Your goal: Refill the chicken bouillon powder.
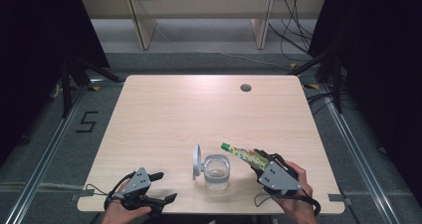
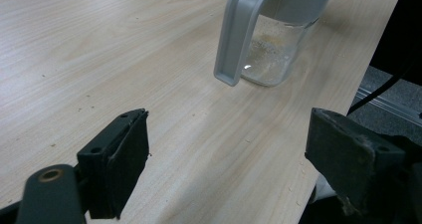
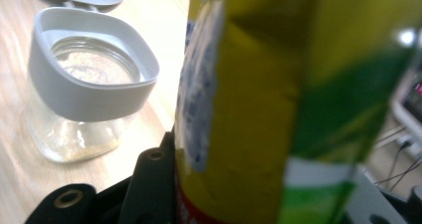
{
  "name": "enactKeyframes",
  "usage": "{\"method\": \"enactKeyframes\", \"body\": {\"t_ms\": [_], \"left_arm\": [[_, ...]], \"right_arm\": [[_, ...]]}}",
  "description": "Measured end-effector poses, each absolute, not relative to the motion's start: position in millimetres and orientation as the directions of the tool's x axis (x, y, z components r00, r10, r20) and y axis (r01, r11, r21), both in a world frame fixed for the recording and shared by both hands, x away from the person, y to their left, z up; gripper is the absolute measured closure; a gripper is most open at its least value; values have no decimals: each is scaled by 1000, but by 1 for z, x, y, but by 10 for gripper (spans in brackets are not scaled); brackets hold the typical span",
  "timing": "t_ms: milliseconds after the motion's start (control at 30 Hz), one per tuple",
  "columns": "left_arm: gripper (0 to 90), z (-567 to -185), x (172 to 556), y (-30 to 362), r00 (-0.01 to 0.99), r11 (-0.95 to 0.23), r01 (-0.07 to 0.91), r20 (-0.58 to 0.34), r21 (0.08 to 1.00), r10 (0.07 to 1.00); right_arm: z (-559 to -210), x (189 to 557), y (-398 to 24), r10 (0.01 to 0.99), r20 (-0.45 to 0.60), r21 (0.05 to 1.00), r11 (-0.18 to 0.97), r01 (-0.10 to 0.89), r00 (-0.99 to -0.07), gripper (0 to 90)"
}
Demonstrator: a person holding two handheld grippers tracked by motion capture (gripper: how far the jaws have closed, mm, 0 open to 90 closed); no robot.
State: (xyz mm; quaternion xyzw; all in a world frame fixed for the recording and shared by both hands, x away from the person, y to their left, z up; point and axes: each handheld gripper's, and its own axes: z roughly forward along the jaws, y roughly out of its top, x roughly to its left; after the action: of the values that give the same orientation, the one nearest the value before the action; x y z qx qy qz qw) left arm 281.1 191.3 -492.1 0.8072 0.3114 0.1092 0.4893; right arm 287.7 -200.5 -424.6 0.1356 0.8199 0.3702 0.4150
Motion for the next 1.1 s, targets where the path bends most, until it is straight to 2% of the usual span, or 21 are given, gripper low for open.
{"method": "enactKeyframes", "body": {"t_ms": [67,133,233,300,333,500,567,633,767,800,833,900,933,967,1100], "left_arm": [[166,-492,281,191,783,-328,396,-129,858,609],[166,-492,282,192,788,-342,389,-116,855,605],[166,-493,281,190,782,-325,399,-133,858,609],[167,-493,281,190,782,-325,400,-134,857,608],[167,-493,281,191,786,-335,395,-125,855,606],[167,-492,282,192,780,-337,397,-120,854,614],[166,-493,281,191,780,-329,399,-128,856,613],[166,-493,282,191,785,-335,394,-124,856,607],[166,-493,282,191,786,-336,392,-122,856,606],[166,-493,282,192,784,-341,393,-117,854,609],[166,-493,282,191,779,-334,397,-121,855,615],[166,-493,282,192,778,-335,397,-120,854,617],[166,-493,282,192,779,-336,397,-120,854,615],[166,-493,282,192,779,-336,397,-120,854,615],[166,-493,282,192,782,-337,395,-121,855,611]], "right_arm": [[-424,286,-198,508,-609,693,714,-98,-609,621],[-424,282,-192,450,-667,622,776,-110,-593,621],[-424,279,-189,424,-700,582,805,-115,-575,623],[-423,278,-186,362,-762,508,849,-149,-537,624],[-424,276,-184,379,-749,516,848,-120,-544,624],[-423,275,-182,343,-771,480,867,-135,-537,625],[-422,278,-182,297,-802,443,878,-183,-519,625],[-421,276,-182,305,-802,447,877,-177,-513,625],[-422,272,-177,244,-838,371,910,-182,-488,626],[-420,273,-176,201,-859,329,922,-205,-471,626],[-422,272,-175,228,-844,354,917,-185,-486,626],[-422,272,-175,197,-855,321,928,-191,-479,626],[-424,270,-171,154,-873,267,945,-189,-462,626],[-424,270,-171,154,-873,267,945,-189,-462,626],[-432,265,-162,71,-901,170,965,-200,-427,631]]}}
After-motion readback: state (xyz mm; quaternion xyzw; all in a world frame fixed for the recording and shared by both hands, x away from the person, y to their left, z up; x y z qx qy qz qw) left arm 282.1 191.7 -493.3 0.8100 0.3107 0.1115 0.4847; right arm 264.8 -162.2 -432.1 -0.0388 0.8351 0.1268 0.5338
